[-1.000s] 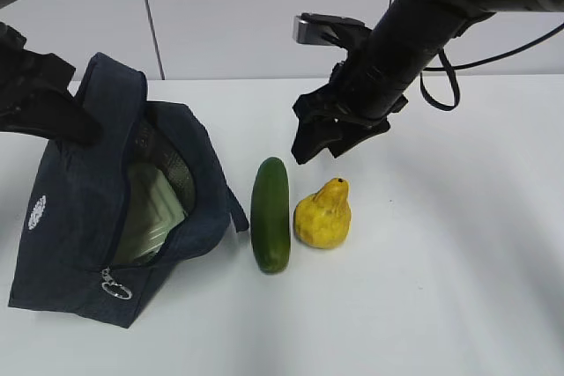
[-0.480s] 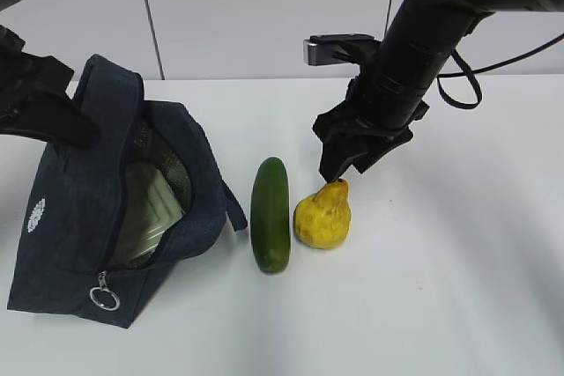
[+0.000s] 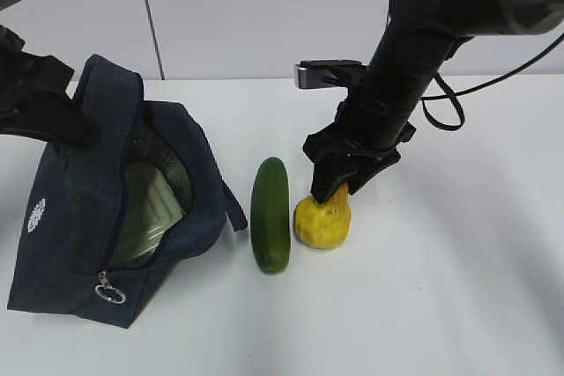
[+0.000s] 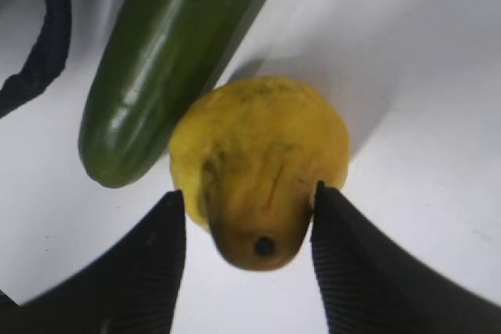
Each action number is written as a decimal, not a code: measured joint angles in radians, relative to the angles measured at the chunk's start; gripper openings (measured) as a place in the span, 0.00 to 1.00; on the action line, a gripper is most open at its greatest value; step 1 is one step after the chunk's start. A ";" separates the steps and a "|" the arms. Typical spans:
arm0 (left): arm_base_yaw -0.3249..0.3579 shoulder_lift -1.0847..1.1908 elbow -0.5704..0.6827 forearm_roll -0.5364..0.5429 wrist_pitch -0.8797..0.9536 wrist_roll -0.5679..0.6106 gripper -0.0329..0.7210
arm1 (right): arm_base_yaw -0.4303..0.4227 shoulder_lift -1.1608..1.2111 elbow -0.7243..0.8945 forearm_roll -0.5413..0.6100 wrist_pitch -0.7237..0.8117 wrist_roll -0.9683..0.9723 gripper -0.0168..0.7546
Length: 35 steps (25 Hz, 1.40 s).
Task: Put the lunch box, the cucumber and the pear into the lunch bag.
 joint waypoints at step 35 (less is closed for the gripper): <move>0.000 0.000 0.000 0.000 -0.015 0.000 0.07 | 0.158 -0.068 -0.238 0.339 0.048 -0.185 0.32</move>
